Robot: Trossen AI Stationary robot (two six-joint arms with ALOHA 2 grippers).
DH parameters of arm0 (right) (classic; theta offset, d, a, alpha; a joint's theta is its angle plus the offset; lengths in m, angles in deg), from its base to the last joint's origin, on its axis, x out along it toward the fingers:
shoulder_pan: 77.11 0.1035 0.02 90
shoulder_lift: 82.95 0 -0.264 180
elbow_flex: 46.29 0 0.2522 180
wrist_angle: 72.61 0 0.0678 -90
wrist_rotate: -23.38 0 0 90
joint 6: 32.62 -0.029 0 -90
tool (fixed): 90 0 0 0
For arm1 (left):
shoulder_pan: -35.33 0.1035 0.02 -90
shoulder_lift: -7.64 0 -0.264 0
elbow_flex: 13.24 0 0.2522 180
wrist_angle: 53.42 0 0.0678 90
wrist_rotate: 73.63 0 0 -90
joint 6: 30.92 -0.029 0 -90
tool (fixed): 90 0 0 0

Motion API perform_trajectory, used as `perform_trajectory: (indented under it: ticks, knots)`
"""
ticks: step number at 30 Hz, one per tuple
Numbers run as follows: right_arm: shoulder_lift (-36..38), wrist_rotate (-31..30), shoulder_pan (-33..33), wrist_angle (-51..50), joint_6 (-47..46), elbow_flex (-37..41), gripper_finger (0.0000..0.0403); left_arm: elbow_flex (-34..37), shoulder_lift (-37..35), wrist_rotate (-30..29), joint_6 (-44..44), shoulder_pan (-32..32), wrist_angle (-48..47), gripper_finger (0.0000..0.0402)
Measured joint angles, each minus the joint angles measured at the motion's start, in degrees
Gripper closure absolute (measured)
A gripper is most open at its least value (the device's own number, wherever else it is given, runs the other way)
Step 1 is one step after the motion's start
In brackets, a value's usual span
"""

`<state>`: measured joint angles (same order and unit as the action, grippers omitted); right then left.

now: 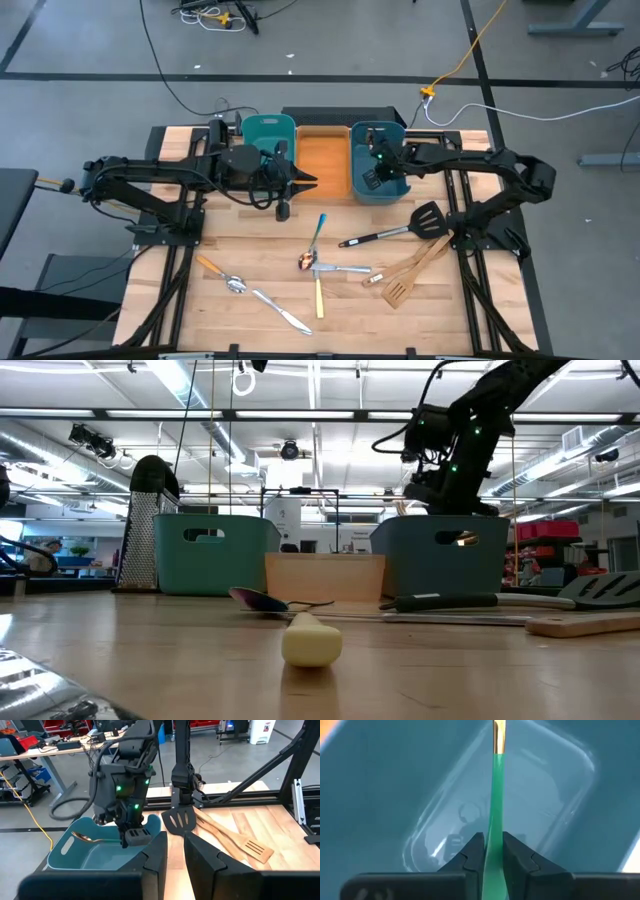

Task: Pick & Place Kitchen Items
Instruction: Put the green spoon into the dark blue bin, then put the blue and purple and green spoon into the dark blue bin

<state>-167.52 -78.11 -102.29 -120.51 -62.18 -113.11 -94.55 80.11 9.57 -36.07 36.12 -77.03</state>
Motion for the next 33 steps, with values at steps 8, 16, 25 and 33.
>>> perform_trajectory:
  ticks: [8,16,25,33]
  knots:
    - [-0.6,0.2,0.0,-2.2,-1.2,0.0,0.0351,0.0,0.0,0.0,0.0,0.0,0.0,0.0330]
    - [-0.6,-1.3,0.0,-2.1,-1.7,0.0,0.0351,0.0,0.0,0.0,0.0,0.0,0.0,0.0330]
    - [-0.6,-1.6,0.0,-2.1,-1.5,0.0,0.0290,0.0,0.0,0.0,0.0,0.0,0.0,0.0330]
    - [-0.6,-4.6,0.0,-1.8,-1.5,0.0,0.0251,0.0,0.0,0.0,0.1,0.0,-0.1,0.0330]
